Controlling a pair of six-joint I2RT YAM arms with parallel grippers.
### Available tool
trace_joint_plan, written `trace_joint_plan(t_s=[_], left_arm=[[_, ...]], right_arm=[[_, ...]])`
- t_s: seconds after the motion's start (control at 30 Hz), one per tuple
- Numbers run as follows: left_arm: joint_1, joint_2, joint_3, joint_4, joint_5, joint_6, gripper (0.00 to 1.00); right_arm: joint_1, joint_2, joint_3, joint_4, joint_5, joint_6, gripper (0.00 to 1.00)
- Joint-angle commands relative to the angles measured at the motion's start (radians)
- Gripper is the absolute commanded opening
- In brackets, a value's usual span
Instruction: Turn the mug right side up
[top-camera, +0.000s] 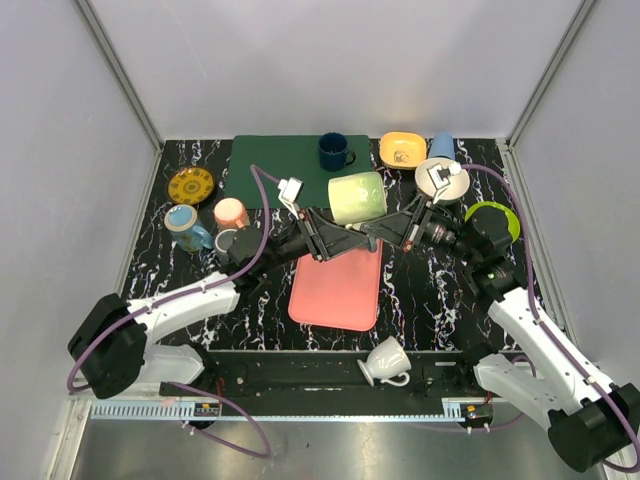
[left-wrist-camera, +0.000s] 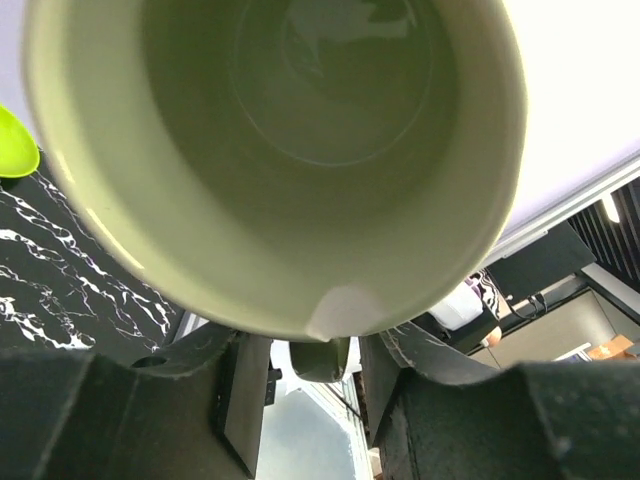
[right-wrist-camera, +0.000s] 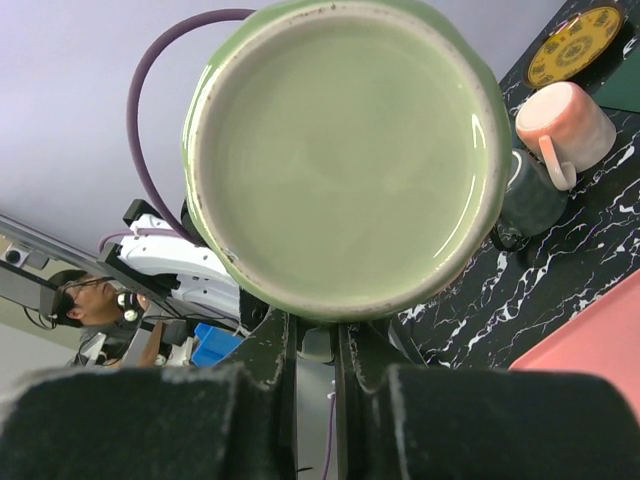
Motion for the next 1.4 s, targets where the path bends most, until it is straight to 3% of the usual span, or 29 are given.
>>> trace_joint_plan(t_s=[0.0, 0.1, 0.13, 0.2, 0.33, 0.43, 0.5, 0.53, 0.57, 0.67, 0.73, 0.8, 0.87, 0.9, 0.93, 1.03, 1.13, 1.37], left_arm=[[-0.019, 0.001, 0.066, 0.151, 0.018, -0.013, 0.39], [-0.019, 0.008, 0.072, 0.174, 0.018, -0.025, 0.29], [-0.019, 0.012, 0.075, 0.180, 0.021, -0.028, 0.16], [-0.019, 0.014, 0.080, 0.192, 0.021, -0.036, 0.00], [-0.019, -0.011, 0.072, 0.194, 0.024, -0.028, 0.00], [-0.019, -0.055, 0.060, 0.090, 0.011, 0.019, 0.00], [-0.019, -0.113, 0.052, -0.005, -0.008, 0.103, 0.00], [-0.019, -0.136, 0.051, -0.100, -0.035, 0.137, 0.00], [-0.019, -0.182, 0.039, -0.134, -0.054, 0.189, 0.00], [-0.020, -0.263, 0.029, -0.275, -0.114, 0.284, 0.00], [-0.019, -0.310, 0.031, -0.426, -0.184, 0.337, 0.00], [-0.020, -0.377, 0.057, -0.579, -0.259, 0.439, 0.00], [-0.019, -0.419, 0.113, -0.838, -0.405, 0.536, 0.00], [-0.019, -0.411, 0.144, -0.940, -0.461, 0.562, 0.00], [-0.020, -0.396, 0.216, -1.145, -0.576, 0.585, 0.00], [-0.017, -0.280, 0.328, -1.431, -0.736, 0.610, 0.00], [-0.017, -0.152, 0.386, -1.526, -0.775, 0.636, 0.00], [0.020, 0.142, 0.517, -1.546, -0.704, 0.693, 0.00]], right_arm=[[0.031, -0.010, 0.033, 0.046, -0.020, -0.034, 0.00], [0.042, -0.006, 0.035, 0.023, -0.022, -0.055, 0.00], [0.043, -0.003, 0.035, 0.008, -0.019, -0.061, 0.00], [0.049, -0.006, 0.027, -0.002, -0.019, -0.076, 0.00], [0.051, -0.015, 0.018, -0.032, -0.025, -0.092, 0.00], [0.051, -0.027, 0.040, -0.106, -0.012, -0.129, 0.00], [0.051, -0.038, 0.066, -0.143, 0.006, -0.158, 0.23], [0.051, -0.040, 0.076, -0.175, 0.009, -0.167, 0.30], [0.051, -0.040, 0.089, -0.184, 0.012, -0.175, 0.44], [0.051, -0.043, 0.115, -0.216, 0.032, -0.188, 0.61], [0.051, -0.041, 0.154, -0.280, 0.058, -0.207, 0.80], [0.051, -0.056, 0.193, -0.424, 0.140, -0.270, 0.86], [0.051, -0.072, 0.259, -0.538, 0.237, -0.345, 0.88], [0.049, -0.078, 0.283, -0.665, 0.365, -0.369, 0.88], [0.051, -0.073, 0.340, -0.727, 0.429, -0.392, 0.88], [0.051, -0.049, 0.430, -0.917, 0.673, -0.454, 0.88], [0.051, -0.026, 0.461, -1.003, 0.836, -0.478, 0.88], [0.051, -0.033, 0.432, -1.010, 0.859, -0.471, 0.88]])
